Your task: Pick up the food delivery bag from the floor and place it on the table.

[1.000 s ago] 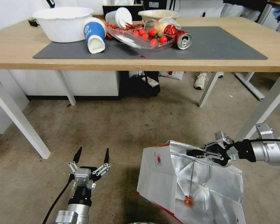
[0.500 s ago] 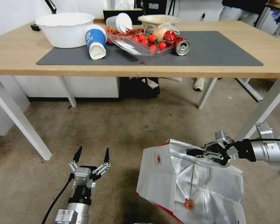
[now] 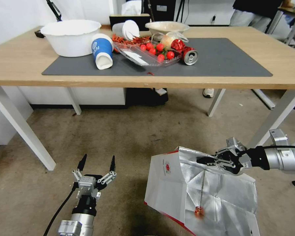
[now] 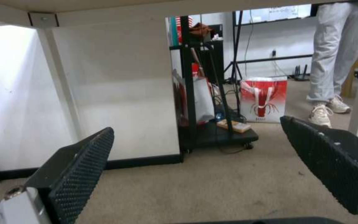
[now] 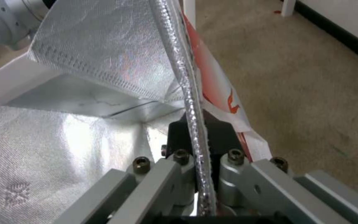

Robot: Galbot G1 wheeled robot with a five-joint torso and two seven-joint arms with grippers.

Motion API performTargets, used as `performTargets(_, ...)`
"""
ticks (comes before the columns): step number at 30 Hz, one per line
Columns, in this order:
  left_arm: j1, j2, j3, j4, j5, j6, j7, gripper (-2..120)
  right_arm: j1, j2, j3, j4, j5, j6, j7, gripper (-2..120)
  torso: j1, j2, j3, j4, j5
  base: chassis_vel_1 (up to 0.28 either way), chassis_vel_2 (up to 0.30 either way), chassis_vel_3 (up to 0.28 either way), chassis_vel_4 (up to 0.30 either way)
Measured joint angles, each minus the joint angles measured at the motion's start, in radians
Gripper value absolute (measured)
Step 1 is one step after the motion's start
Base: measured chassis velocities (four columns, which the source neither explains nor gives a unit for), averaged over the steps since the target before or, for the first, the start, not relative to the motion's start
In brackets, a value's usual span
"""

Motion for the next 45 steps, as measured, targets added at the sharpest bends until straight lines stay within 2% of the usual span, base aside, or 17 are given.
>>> performTargets(31,0.014,-0.005,0.001,-0.009,0.009,-0.008,0.011,100,-0.002,-0.013,0.010,0.015,0.005,-0.001,-0.002,0,0.033,0.126,0.093,0.0001,0.0001,0.000,0.000,0.000,0.000)
performTargets(45,0.015,-0.007,-0.001,-0.012,0.016,-0.011,0.018,100,-0.002,-0.014,0.010,0.017,0.006,-0.001,-0.002,0,0.050,0.177,0.127,0.0000,0.0000,0.000,0.000,0.000,0.000)
